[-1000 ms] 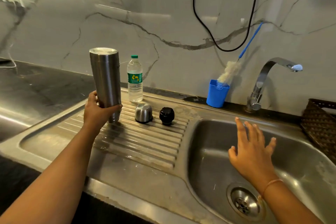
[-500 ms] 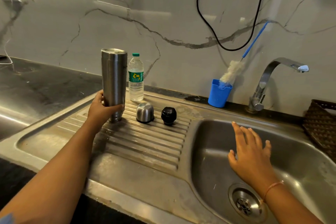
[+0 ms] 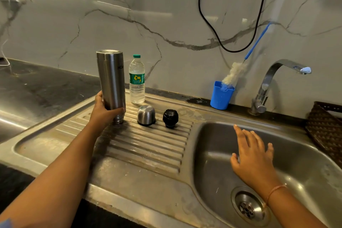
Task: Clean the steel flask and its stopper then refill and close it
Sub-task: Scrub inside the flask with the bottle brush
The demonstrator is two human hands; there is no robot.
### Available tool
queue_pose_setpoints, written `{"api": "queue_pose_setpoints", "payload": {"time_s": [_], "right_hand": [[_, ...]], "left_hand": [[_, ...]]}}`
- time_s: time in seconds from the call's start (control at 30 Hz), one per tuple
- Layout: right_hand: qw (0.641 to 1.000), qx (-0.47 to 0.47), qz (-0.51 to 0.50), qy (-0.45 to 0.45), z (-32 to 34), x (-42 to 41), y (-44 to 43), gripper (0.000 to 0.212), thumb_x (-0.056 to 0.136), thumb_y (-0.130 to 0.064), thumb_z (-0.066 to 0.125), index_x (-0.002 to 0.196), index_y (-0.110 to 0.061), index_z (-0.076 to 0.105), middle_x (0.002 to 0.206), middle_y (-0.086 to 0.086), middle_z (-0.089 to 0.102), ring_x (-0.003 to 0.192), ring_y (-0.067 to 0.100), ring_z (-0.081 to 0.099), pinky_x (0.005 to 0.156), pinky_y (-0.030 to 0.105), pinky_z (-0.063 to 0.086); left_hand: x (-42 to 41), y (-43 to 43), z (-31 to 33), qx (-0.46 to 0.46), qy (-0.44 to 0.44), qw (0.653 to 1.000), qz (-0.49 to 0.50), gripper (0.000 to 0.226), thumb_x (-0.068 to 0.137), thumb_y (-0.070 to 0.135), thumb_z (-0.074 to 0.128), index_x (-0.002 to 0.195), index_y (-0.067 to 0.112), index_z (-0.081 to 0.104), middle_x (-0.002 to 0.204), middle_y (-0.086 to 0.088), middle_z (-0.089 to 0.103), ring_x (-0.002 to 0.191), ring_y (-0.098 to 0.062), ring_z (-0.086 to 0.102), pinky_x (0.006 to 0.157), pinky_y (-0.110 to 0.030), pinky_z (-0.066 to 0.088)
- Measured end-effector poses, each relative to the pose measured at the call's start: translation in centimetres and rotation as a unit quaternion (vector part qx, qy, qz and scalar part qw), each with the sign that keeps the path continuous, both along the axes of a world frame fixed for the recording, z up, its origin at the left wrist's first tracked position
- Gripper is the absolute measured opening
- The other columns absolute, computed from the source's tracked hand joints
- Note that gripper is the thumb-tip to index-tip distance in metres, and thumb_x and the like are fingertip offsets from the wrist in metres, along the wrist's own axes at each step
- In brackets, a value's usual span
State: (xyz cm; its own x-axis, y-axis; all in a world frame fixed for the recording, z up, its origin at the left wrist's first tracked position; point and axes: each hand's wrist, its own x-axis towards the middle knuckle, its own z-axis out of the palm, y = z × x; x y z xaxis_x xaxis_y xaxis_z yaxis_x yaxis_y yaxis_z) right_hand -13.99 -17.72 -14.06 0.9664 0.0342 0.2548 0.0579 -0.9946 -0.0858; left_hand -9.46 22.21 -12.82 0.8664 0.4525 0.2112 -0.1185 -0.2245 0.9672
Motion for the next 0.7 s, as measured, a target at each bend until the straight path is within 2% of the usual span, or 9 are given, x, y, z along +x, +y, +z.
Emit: {"api": "queue_pose_setpoints", "payload": {"time_s": [0.2, 0.53, 0.63, 0.7], "right_hand": [[1.000, 0.015, 0.007, -0.010, -0.04, -0.10, -0.04, 0.081, 0.092, -0.034, 0.045, 0.149, -0.030, -0.011, 0.157, 0.002, 0.011, 0.146, 0.023, 0.003, 0.113, 0.058, 0.008], [1.000, 0.015, 0.006, -0.006, -0.18, -0.07, -0.21, 0.079, 0.093, -0.036, 0.044, 0.149, -0.030, -0.013, 0.158, 0.002, 0.008, 0.146, 0.023, 0.001, 0.114, 0.057, 0.007], [1.000, 0.006, 0.004, -0.004, -0.19, -0.06, -0.22, 0.080, 0.093, -0.037, 0.043, 0.148, -0.030, -0.015, 0.158, 0.002, 0.007, 0.146, 0.023, 0.000, 0.114, 0.057, 0.007], [1.000, 0.000, 0.003, -0.005, -0.26, -0.02, -0.24, 0.080, 0.093, -0.037, 0.042, 0.148, -0.030, -0.016, 0.158, 0.002, 0.007, 0.146, 0.023, 0.000, 0.114, 0.057, 0.008]], "left_hand": [[0.01, -0.18, -0.02, 0.012, -0.002, 1.000, -0.001, 0.085, 0.079, 0.000, 0.070, 0.146, 0.023, 0.021, 0.129, -0.010, 0.049, 0.109, -0.022, 0.049, 0.092, -0.039, 0.044], [-0.11, -0.27, -0.05, 0.007, -0.002, 1.000, -0.003, 0.085, 0.080, -0.001, 0.069, 0.146, 0.022, 0.021, 0.132, -0.012, 0.048, 0.114, -0.026, 0.050, 0.094, -0.042, 0.044], [0.03, -0.20, -0.10, 0.014, -0.006, 1.000, 0.002, 0.093, 0.078, -0.001, 0.071, 0.148, 0.024, 0.015, 0.137, -0.014, 0.046, 0.120, -0.029, 0.049, 0.095, -0.041, 0.043], [0.22, 0.10, -0.15, 0.003, 0.001, 1.000, 0.005, 0.104, 0.078, 0.001, 0.073, 0.150, 0.028, 0.003, 0.144, -0.016, 0.040, 0.127, -0.034, 0.045, 0.102, -0.047, 0.039]]}}
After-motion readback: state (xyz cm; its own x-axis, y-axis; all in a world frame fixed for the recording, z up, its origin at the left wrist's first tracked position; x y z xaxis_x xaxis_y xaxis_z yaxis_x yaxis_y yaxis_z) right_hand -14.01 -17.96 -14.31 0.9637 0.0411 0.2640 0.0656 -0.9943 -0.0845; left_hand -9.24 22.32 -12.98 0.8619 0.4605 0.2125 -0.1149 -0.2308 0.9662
